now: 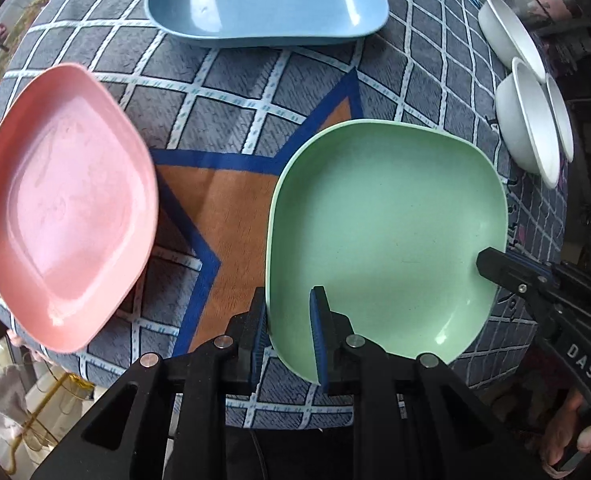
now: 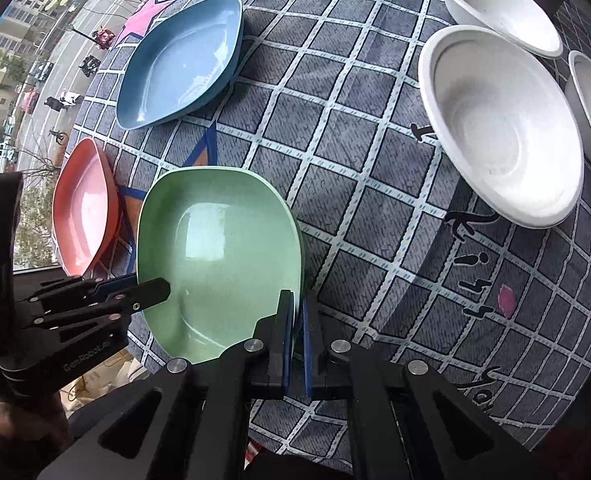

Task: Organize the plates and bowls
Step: 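Carry the green plate with both grippers over the pink plate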

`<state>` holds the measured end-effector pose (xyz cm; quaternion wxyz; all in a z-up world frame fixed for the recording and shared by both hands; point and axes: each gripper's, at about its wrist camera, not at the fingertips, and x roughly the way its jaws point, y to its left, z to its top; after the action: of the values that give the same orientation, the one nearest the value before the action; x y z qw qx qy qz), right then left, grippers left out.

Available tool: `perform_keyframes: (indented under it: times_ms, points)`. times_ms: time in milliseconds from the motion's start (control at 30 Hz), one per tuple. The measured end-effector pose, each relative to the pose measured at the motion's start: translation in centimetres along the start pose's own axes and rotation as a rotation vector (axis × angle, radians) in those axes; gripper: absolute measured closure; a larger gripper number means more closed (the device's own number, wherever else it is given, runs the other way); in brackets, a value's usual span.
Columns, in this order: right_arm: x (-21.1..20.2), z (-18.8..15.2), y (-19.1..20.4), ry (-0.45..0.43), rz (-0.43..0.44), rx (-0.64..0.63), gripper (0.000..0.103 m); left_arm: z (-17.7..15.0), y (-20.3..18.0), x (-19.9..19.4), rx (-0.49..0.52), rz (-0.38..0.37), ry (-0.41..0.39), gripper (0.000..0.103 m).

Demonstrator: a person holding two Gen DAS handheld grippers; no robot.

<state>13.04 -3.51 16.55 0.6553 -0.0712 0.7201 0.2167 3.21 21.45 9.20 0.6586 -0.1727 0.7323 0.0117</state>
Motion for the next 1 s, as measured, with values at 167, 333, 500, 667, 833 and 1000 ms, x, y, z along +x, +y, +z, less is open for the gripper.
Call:
perform_keyframes:
  times_ms: [167,333,500,667,833,1000]
  points:
    - [0.1,0.0,-1.3,0.005,-0.003,0.060,0.097,0.0,1.9,0.1,-0.066,-0.161,0.018,0.100]
    - [0.3,-0.1,-2.1,0.015,0.005,0.090,0.097,-0.2,0.3,-0.7,0.018,-0.101,-0.010,0.100]
    - [0.1,-0.1,-2.1,0.008,0.014,0.077,0.097,-0.1,0.7,-1.1,0.007,-0.106,-0.012,0.101]
    - [-0.5,0.0,-2.3,-0.008,0.026,0.082,0.097,0.6,1.1,-2.3,0.009,-0.102,-0.025,0.101]
    - [-0.9,0.0,-2.7,-0.011,0.023,0.077,0.097,0.3,0.1,-2.5,0.054,-0.055,-0.031,0.101]
    - [-1.2,-0.4,-2.7,-0.008,0.025,0.070,0.097,0.2,0.1,-2.6,0.049,-0.050,-0.028,0.101]
